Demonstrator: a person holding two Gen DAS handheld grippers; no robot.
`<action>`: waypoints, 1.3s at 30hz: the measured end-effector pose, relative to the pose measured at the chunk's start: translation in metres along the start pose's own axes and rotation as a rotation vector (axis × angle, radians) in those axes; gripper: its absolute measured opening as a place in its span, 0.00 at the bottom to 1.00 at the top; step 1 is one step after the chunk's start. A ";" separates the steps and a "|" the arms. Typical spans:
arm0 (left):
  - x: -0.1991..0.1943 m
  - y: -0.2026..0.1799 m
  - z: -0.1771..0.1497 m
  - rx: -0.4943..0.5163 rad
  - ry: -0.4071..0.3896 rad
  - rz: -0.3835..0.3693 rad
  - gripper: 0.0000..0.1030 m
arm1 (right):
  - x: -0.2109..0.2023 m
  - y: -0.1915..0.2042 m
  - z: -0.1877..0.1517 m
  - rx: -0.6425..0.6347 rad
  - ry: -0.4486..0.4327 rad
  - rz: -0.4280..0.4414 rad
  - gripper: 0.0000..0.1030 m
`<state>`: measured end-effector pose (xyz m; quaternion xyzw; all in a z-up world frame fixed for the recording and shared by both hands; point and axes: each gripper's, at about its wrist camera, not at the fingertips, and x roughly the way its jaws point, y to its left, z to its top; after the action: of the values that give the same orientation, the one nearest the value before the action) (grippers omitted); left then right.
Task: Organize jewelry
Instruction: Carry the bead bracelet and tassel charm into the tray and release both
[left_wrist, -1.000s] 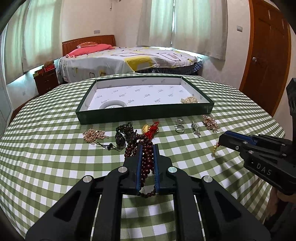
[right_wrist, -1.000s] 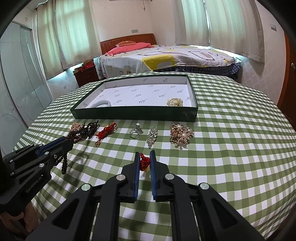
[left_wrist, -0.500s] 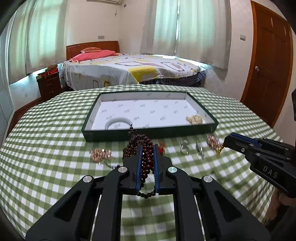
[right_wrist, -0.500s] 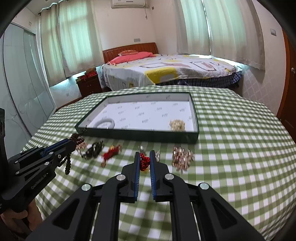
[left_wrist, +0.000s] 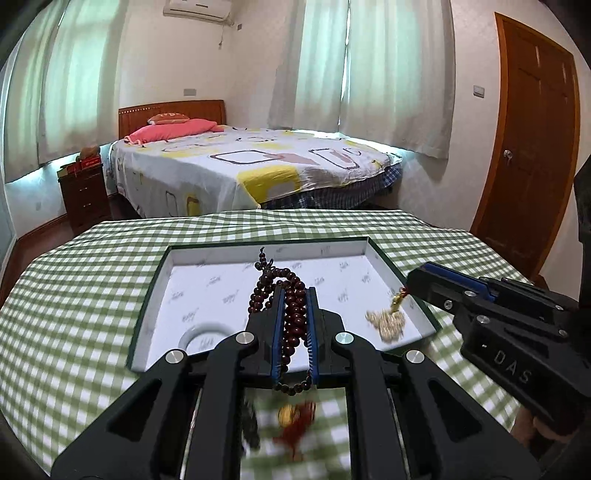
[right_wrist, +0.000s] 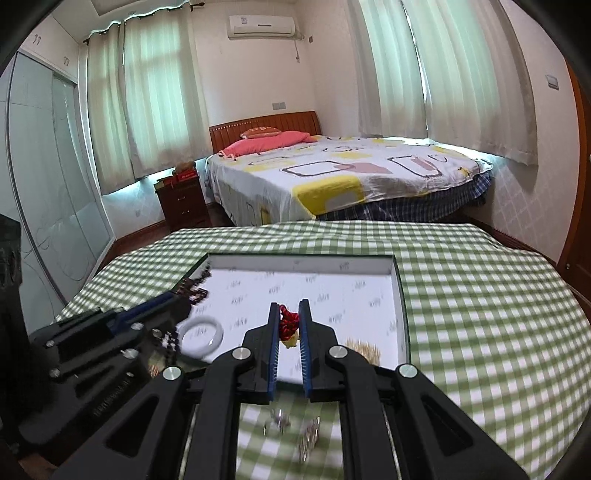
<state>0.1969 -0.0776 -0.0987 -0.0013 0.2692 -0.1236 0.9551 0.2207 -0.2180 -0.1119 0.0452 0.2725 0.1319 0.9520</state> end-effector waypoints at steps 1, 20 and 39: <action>0.005 -0.001 0.001 0.001 0.004 0.000 0.11 | 0.007 -0.002 0.002 0.001 0.003 -0.001 0.10; 0.103 0.008 -0.029 -0.031 0.272 -0.060 0.11 | 0.093 -0.024 -0.029 0.055 0.242 0.009 0.10; 0.092 0.018 -0.029 -0.083 0.255 -0.030 0.45 | 0.086 -0.027 -0.033 0.059 0.239 -0.015 0.20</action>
<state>0.2620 -0.0801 -0.1717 -0.0293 0.3933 -0.1259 0.9103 0.2795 -0.2202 -0.1873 0.0549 0.3883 0.1210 0.9119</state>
